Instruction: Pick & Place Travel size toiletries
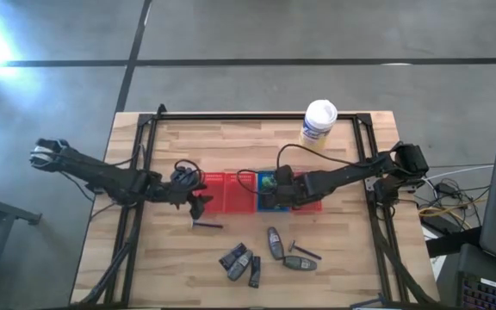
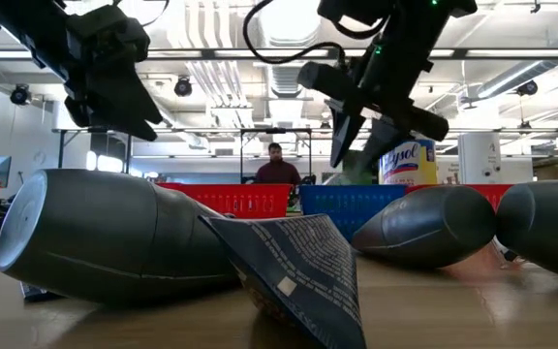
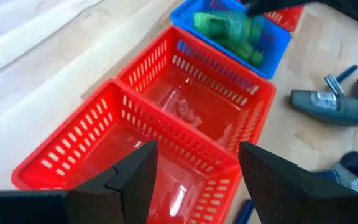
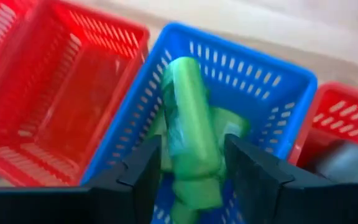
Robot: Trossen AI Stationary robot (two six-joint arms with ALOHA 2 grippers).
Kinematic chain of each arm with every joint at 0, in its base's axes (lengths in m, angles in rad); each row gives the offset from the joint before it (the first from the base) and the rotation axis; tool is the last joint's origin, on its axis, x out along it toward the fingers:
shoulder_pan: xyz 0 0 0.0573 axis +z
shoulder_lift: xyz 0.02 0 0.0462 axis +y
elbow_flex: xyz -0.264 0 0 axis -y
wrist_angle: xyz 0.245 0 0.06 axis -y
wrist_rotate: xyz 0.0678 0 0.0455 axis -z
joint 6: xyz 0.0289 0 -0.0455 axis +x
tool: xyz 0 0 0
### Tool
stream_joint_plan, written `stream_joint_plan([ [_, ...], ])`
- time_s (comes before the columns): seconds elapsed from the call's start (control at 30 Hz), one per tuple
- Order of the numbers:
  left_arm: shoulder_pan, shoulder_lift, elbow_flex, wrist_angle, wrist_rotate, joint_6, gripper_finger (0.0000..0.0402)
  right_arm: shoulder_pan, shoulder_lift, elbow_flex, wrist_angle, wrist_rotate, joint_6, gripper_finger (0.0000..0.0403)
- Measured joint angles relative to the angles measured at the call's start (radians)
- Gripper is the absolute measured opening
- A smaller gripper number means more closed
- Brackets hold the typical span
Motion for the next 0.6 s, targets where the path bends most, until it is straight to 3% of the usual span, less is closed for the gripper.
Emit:
stream_joint_plan([
  [0.43,0.052,0.001,0.000,0.015,0.069,0.049,0.0229,0.049,-0.002,-0.002,-0.004,-0.038,0.031,0.0242],
  [0.6,0.053,0.001,0.000,0.015,0.145,0.041,0.0229,0.072,-0.004,-0.002,-0.013,-0.038,0.034,0.0258],
])
